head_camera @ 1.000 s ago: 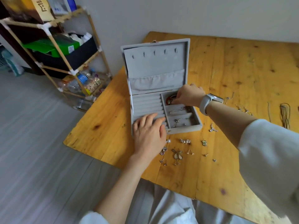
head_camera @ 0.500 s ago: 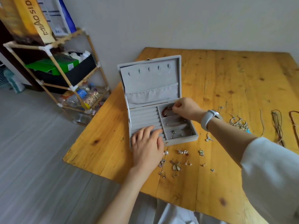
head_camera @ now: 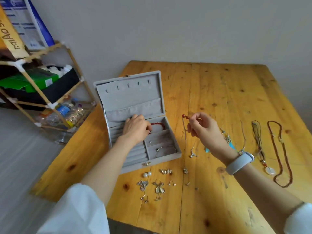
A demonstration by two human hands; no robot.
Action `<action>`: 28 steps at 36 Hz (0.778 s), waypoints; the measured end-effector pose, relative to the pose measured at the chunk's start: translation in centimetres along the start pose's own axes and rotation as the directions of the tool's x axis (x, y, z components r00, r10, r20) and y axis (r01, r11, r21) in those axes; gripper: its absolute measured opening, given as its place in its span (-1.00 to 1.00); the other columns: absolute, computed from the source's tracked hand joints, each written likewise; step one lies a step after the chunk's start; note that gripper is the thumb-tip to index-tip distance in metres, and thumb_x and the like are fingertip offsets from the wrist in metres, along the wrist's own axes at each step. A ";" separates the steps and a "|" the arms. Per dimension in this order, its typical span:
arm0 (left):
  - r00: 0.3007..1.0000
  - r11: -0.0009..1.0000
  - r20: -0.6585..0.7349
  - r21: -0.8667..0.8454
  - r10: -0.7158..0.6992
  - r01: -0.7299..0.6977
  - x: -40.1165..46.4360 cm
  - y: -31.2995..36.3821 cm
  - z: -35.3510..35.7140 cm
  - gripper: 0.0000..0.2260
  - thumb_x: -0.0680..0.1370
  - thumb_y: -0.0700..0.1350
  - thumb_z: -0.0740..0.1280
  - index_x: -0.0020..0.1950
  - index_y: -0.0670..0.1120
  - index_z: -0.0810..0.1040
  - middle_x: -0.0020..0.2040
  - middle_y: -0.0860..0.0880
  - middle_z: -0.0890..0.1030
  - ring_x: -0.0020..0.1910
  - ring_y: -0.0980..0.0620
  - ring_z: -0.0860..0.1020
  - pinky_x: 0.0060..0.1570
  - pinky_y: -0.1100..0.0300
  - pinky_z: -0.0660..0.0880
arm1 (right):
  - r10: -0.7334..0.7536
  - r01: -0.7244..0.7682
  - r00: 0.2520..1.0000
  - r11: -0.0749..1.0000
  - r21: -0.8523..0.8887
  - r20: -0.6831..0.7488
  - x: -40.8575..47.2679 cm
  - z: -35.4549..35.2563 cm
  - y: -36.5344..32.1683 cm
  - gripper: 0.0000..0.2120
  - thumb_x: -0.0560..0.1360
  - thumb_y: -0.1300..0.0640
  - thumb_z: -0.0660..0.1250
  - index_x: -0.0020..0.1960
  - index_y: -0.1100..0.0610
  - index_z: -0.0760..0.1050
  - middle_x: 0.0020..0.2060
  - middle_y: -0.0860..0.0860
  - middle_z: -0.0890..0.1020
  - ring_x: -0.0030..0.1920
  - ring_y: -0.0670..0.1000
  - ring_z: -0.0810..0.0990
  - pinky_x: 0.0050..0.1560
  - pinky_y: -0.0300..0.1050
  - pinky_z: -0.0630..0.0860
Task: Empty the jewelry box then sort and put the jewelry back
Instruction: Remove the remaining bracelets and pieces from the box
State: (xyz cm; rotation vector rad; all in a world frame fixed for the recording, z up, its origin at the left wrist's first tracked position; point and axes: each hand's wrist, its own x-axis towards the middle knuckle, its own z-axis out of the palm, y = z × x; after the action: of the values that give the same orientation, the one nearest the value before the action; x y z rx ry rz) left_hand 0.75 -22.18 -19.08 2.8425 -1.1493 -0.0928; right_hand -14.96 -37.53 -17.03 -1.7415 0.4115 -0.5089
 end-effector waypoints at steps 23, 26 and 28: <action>0.976 0.950 -0.218 -0.307 -0.012 -0.056 0.3 1.3 -2.3 -0.97 0.46 -0.12 0.34 -0.18 -0.04 0.55 0.08 -0.06 0.56 0.09 -0.04 0.49 0.07 0.15 0.39 | 0.002 -0.011 0.995 0.996 -0.089 -0.097 -5.1 -5.7 0.1 -0.88 0.55 0.14 0.21 -0.14 0.09 0.46 -0.21 0.02 0.63 -0.26 -0.23 0.52 -0.23 -0.37 0.40; 0.965 0.633 -0.199 -0.773 -0.172 -0.047 -1.9 3.6 -3.8 -0.93 0.52 -0.20 0.29 -0.16 -0.08 0.51 0.13 -0.07 0.59 0.07 0.09 0.50 0.14 0.21 0.37 | 0.031 -0.033 0.993 0.999 -0.012 -0.116 -7.0 -6.9 -0.5 -0.87 0.55 0.16 0.21 -0.15 0.12 0.47 -0.24 0.00 0.63 -0.24 -0.19 0.54 -0.18 -0.26 0.41; 0.972 0.334 -0.098 -0.942 -0.214 -0.021 -3.9 5.3 -4.5 -0.86 0.56 -0.21 0.21 -0.16 -0.09 0.51 0.09 -0.11 0.61 0.09 0.06 0.55 0.23 0.07 0.41 | 0.048 -0.045 0.990 0.999 0.020 -0.133 -8.5 -7.6 -0.6 -0.88 0.55 0.16 0.21 -0.15 0.11 0.47 -0.25 -0.01 0.62 -0.24 -0.20 0.55 -0.16 -0.24 0.44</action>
State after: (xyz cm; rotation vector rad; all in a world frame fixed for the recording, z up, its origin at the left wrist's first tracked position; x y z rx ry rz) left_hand -5.35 -23.11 -13.99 1.7500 -0.5272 -0.3409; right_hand -26.17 -39.11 -15.99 -1.6833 0.5400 -0.5956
